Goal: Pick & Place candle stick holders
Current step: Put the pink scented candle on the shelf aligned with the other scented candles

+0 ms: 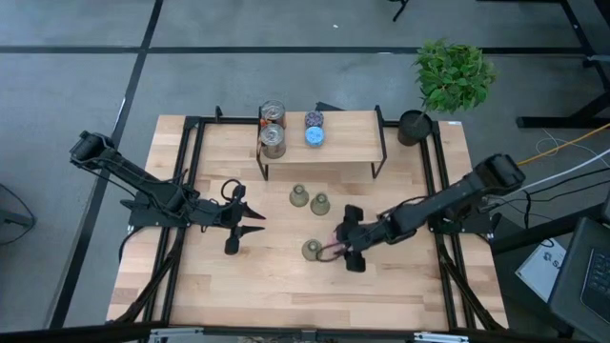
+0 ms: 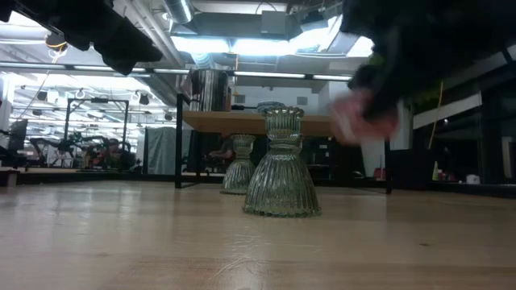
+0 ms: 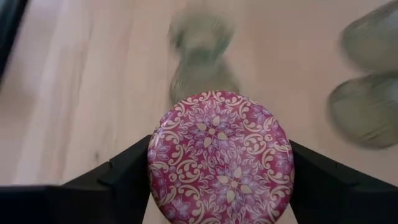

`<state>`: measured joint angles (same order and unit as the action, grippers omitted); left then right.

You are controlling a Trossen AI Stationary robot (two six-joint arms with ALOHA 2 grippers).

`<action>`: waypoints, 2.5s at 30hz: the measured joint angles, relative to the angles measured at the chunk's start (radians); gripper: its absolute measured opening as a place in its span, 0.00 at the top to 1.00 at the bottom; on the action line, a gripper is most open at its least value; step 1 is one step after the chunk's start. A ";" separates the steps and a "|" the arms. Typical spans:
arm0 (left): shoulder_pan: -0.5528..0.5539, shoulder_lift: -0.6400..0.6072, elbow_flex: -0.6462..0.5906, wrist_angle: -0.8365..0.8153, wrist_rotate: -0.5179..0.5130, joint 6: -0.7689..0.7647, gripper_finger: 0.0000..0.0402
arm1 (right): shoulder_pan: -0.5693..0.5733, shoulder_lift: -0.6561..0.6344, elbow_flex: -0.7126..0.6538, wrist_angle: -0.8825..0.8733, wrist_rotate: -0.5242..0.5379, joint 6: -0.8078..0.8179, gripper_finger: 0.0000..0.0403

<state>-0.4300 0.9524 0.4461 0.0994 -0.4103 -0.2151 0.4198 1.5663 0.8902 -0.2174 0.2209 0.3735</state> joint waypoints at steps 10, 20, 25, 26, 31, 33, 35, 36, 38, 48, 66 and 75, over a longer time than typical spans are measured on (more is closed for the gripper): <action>0.000 0.000 0.000 -0.016 -0.001 -0.009 0.68 | -0.136 -0.083 0.154 -0.122 0.089 -0.133 0.28; 0.000 0.000 0.000 -0.021 -0.009 -0.011 0.68 | -0.346 -0.083 0.225 -0.114 0.128 -0.182 0.28; 0.000 0.000 0.000 -0.022 -0.010 -0.011 0.68 | -0.440 -0.075 0.225 -0.111 0.128 -0.110 0.28; 0.000 0.000 0.000 -0.022 -0.010 -0.011 0.68 | -0.454 -0.074 0.224 -0.115 0.127 -0.104 0.28; 0.000 0.000 0.000 -0.022 -0.009 -0.011 0.68 | -0.501 -0.047 0.224 -0.076 0.085 -0.116 0.28; 0.000 0.000 0.000 -0.024 -0.009 -0.011 0.68 | -0.509 -0.031 0.224 -0.037 0.065 -0.133 0.28; 0.000 0.000 0.000 -0.025 -0.009 -0.011 0.68 | -0.514 -0.011 0.224 -0.011 0.066 -0.146 0.28; 0.000 0.000 0.000 -0.027 -0.009 -0.010 0.68 | -0.517 -0.001 0.224 0.000 0.066 -0.153 0.28; 0.000 0.000 0.000 -0.029 -0.009 0.005 0.68 | -0.524 0.017 0.224 0.021 0.066 -0.174 0.28; 0.000 0.000 0.000 -0.030 -0.014 0.052 0.68 | -0.572 0.070 0.224 0.092 0.075 -0.188 0.24; 0.000 0.000 0.000 -0.029 -0.014 0.132 0.68 | -0.582 0.071 0.224 0.141 0.194 -0.206 0.23; 0.000 0.000 0.000 -0.029 -0.015 0.133 0.68 | -0.599 0.071 0.224 0.139 0.187 -0.198 0.23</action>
<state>-0.4298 0.9520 0.4458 0.0700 -0.4252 -0.0824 -0.1791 1.6371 1.1141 -0.0780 0.4077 0.1753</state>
